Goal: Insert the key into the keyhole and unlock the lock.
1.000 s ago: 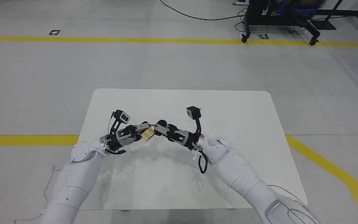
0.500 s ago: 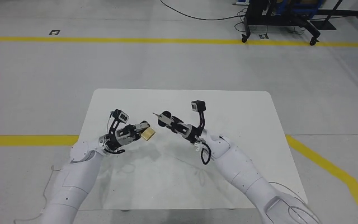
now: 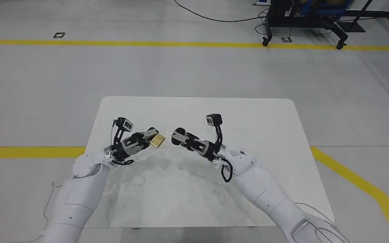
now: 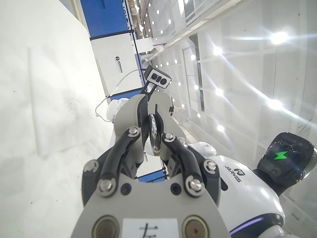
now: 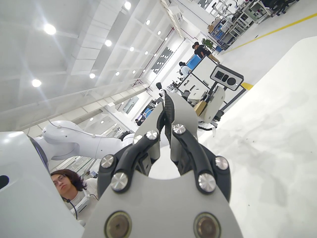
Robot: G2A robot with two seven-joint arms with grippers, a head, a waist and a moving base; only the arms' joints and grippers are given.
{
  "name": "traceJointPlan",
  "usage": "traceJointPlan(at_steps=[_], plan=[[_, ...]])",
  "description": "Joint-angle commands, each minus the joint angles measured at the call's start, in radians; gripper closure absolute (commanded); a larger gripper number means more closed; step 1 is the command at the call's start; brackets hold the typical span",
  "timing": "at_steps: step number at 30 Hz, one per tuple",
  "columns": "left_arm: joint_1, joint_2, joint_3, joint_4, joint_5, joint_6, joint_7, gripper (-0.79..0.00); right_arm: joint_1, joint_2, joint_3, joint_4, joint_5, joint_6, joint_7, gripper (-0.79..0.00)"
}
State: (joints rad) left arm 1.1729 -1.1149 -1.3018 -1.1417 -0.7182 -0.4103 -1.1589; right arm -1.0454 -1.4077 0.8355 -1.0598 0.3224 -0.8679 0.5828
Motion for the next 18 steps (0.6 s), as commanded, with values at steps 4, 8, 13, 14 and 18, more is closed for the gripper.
traceJointPlan(at_steps=[4,8,13,14,18], plan=[[0.018,0.003,-0.010,-0.028,0.013,0.010,0.019,0.000,-0.085,0.042,0.072,-0.119,0.022,0.289,0.082,0.000],[0.022,0.004,-0.012,-0.040,0.032,0.010,0.021,0.000,-0.172,0.068,0.124,-0.249,-0.019,0.378,0.074,0.000],[0.032,0.005,-0.014,-0.057,0.069,-0.007,0.056,0.000,-0.231,0.079,0.146,-0.345,-0.026,0.453,0.059,0.000],[0.035,0.005,-0.014,-0.061,0.071,-0.006,0.059,0.000,-0.234,0.080,0.146,-0.353,-0.026,0.471,0.055,0.000],[0.040,0.007,-0.017,-0.070,0.080,0.000,0.064,0.000,-0.230,0.077,0.138,-0.363,-0.025,0.528,0.030,0.000]])
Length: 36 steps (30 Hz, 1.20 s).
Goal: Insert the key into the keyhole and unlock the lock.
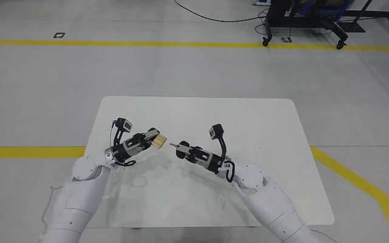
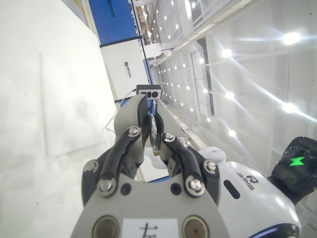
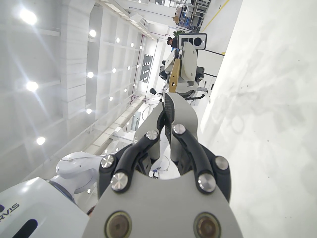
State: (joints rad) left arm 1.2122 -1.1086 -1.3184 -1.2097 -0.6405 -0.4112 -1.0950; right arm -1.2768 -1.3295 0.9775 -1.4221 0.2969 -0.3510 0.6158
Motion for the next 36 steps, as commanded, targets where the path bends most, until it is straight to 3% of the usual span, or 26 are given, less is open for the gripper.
traceJointPlan(at_steps=[1,12,36], plan=[[0.002,0.000,-0.001,-0.003,0.004,0.000,0.002,0.000,0.002,-0.002,-0.008,-0.002,0.004,0.024,-0.004,0.000],[0.009,0.002,-0.002,-0.020,0.034,-0.006,0.021,0.000,-0.004,-0.005,-0.026,-0.026,0.000,0.087,-0.018,0.000],[0.025,0.002,-0.005,-0.043,0.061,-0.029,0.059,0.000,0.001,-0.013,-0.033,-0.024,-0.042,0.086,-0.100,0.000]])
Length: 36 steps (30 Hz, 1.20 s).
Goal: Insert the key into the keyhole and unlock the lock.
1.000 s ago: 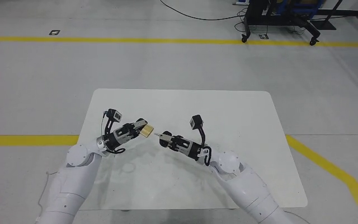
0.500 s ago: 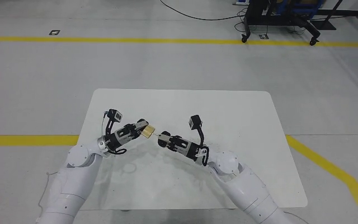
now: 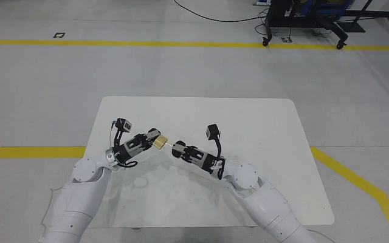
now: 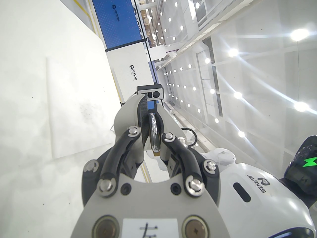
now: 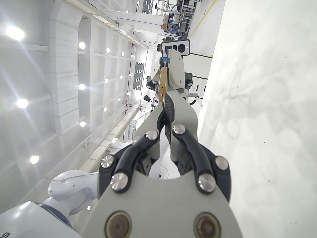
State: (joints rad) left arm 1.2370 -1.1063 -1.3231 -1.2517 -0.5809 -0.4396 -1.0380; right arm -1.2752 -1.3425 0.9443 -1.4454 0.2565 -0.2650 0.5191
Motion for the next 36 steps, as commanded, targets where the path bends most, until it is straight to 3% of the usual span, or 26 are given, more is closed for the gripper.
traceJointPlan(at_steps=[1,12,25,36], plan=[[0.001,0.000,0.000,-0.001,0.003,-0.001,0.003,0.000,-0.001,0.000,0.000,-0.001,-0.004,0.001,-0.006,0.000],[0.009,0.000,-0.002,-0.012,0.020,-0.010,0.038,0.000,-0.007,-0.004,-0.008,-0.011,-0.026,0.008,-0.032,0.000],[0.045,-0.002,-0.020,-0.050,0.063,-0.062,0.159,0.000,-0.015,-0.018,-0.023,-0.004,-0.045,-0.049,-0.155,0.000],[0.016,-0.006,-0.012,-0.002,-0.084,-0.014,0.028,0.000,-0.055,-0.014,-0.032,-0.064,-0.094,-0.002,-0.163,0.000]])
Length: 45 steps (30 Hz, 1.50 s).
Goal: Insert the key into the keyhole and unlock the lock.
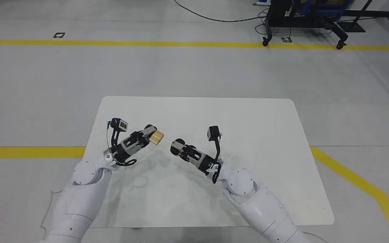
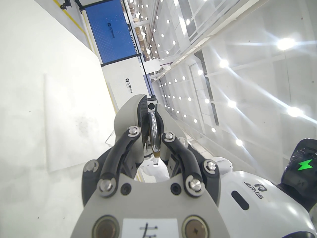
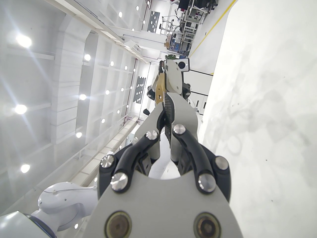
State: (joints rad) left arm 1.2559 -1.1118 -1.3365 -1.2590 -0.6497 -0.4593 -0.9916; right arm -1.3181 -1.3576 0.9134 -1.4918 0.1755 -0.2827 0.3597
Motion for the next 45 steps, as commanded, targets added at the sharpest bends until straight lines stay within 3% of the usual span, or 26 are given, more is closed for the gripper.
traceJointPlan(at_steps=[1,11,20,45], plan=[[-0.008,-0.001,0.003,0.012,-0.034,0.013,-0.040,0.000,-0.025,0.003,0.002,-0.039,-0.021,0.029,-0.007,0.000],[-0.031,-0.006,0.016,0.052,-0.071,0.019,-0.106,0.000,-0.170,0.018,0.028,-0.233,-0.118,0.132,-0.147,0.000],[-0.040,-0.011,0.040,0.062,-0.049,0.029,-0.098,0.000,-0.169,0.006,-0.012,-0.260,-0.163,0.250,-0.232,0.000],[-0.031,-0.013,0.043,0.039,0.009,0.014,-0.070,0.000,-0.167,-0.011,-0.037,-0.248,-0.225,0.265,-0.302,0.000]])
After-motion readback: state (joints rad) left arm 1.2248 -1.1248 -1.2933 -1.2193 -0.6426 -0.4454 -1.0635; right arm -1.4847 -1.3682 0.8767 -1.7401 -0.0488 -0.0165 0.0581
